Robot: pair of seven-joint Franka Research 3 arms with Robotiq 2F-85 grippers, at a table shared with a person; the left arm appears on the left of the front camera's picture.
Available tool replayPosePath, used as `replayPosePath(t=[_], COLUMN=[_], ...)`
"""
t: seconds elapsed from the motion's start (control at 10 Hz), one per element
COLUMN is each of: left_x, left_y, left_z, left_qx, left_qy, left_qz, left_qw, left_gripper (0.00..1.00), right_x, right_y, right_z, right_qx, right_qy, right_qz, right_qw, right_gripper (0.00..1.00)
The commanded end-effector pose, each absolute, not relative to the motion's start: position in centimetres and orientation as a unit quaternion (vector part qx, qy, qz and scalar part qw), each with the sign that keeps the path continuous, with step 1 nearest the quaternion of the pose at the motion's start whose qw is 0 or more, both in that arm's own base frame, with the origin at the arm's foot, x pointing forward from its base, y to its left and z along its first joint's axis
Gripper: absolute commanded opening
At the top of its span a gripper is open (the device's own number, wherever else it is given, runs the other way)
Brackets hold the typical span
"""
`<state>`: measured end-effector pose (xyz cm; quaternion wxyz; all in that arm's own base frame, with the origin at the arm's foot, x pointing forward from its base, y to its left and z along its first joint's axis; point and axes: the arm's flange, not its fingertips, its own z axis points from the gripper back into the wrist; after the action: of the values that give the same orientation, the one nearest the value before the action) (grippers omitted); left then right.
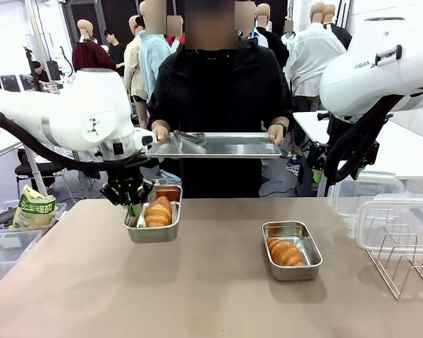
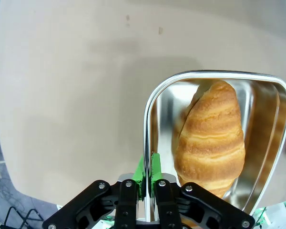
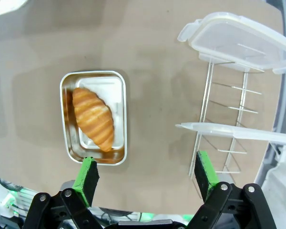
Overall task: Place the bread in airtight containers.
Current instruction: Once an object is inside an Airtight Container , place the container in the center of the table.
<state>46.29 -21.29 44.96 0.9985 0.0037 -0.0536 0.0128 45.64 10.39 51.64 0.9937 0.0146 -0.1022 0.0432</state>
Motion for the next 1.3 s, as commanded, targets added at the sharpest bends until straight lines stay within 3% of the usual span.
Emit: replayPosePath(t=[0.0, 0.3, 0.7, 1.2], left_x=[47.8, 47.7, 47.6, 47.9], left_y=[-21.7, -22.0, -21.7, -21.1], left_z=[42.4, 37.8, 36.5, 34.7], left_qx=[-0.002, 0.002, -0.006, 0.006], left_qy=[-0.039, -0.026, -0.070, -0.062], left_qz=[0.007, -0.011, -0.012, -0.005], left_qw=[0.999, 1.000, 0.997, 0.998], left_gripper=[0.00, 0.00, 0.00, 0.00], right_x=[45.6, 45.6, 45.6, 45.6], right_y=[10.4, 10.4, 10.4, 10.4], right_z=[51.6, 51.6, 51.6, 51.6], right_qx=[0.006, 0.006, 0.006, 0.006], right_qy=[-0.101, -0.101, -0.101, -0.101], right_qz=[0.039, 0.039, 0.039, 0.039], right_qw=[0.994, 0.994, 0.994, 0.994], right_gripper=[1.00, 1.00, 1.00, 1.00])
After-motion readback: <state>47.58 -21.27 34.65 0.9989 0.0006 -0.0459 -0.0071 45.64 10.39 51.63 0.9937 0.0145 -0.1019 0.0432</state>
